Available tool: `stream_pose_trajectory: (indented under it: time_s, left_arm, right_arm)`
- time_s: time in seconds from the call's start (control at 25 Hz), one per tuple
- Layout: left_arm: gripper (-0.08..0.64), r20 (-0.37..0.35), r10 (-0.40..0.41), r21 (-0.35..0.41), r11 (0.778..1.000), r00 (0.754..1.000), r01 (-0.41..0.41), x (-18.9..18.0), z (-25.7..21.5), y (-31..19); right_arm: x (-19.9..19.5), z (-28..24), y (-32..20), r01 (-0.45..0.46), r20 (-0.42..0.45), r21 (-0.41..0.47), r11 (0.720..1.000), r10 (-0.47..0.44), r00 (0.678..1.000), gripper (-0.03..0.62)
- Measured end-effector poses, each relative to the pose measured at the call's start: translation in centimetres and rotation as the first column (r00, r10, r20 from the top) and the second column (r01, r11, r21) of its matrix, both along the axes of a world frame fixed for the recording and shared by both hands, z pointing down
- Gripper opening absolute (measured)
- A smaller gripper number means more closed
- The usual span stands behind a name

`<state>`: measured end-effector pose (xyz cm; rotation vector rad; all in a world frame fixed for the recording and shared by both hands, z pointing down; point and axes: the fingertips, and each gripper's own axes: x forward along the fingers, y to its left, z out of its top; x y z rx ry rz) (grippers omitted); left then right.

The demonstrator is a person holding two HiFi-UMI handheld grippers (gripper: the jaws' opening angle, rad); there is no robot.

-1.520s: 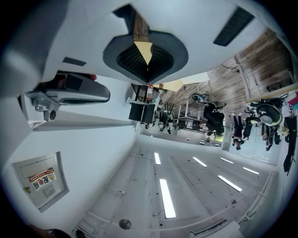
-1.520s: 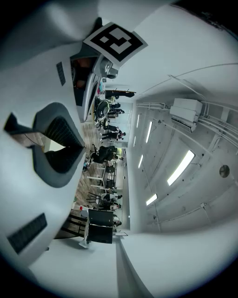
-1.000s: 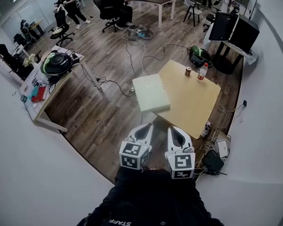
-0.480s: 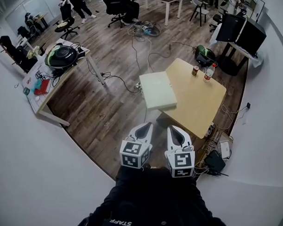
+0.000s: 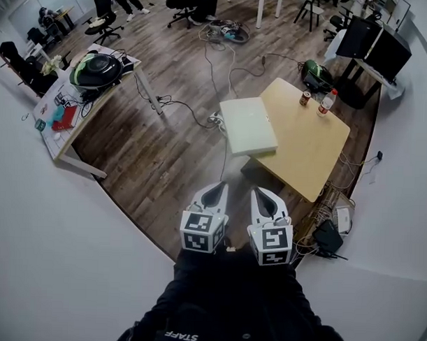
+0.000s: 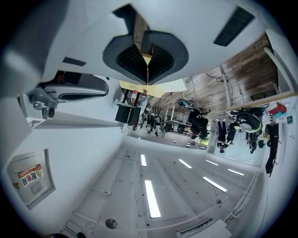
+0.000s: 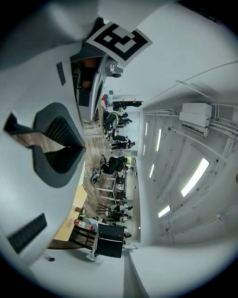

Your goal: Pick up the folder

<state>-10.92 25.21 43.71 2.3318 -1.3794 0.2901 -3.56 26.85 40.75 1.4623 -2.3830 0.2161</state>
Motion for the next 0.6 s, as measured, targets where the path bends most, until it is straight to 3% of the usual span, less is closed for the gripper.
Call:
stream_pose_trajectory:
  time_s: [0.28, 0.6]
  left_arm:
    - [0.034, -0.011, -0.019, -0.049, 0.999, 1.000, 0.019, -2.4, 2.5, 0.0]
    - [0.034, -0.019, -0.019, -0.093, 0.996, 1.000, 0.017, -2.6, 3.8, -1.9]
  right_arm:
    - [-2.3, 2.3, 0.4, 0.015, -0.027, -0.052, 0.999, -0.017, 0.999, 0.021]
    - [-2.3, 3.4, -1.1, 0.010, -0.045, -0.090, 0.996, -0.014, 0.999, 0.021]
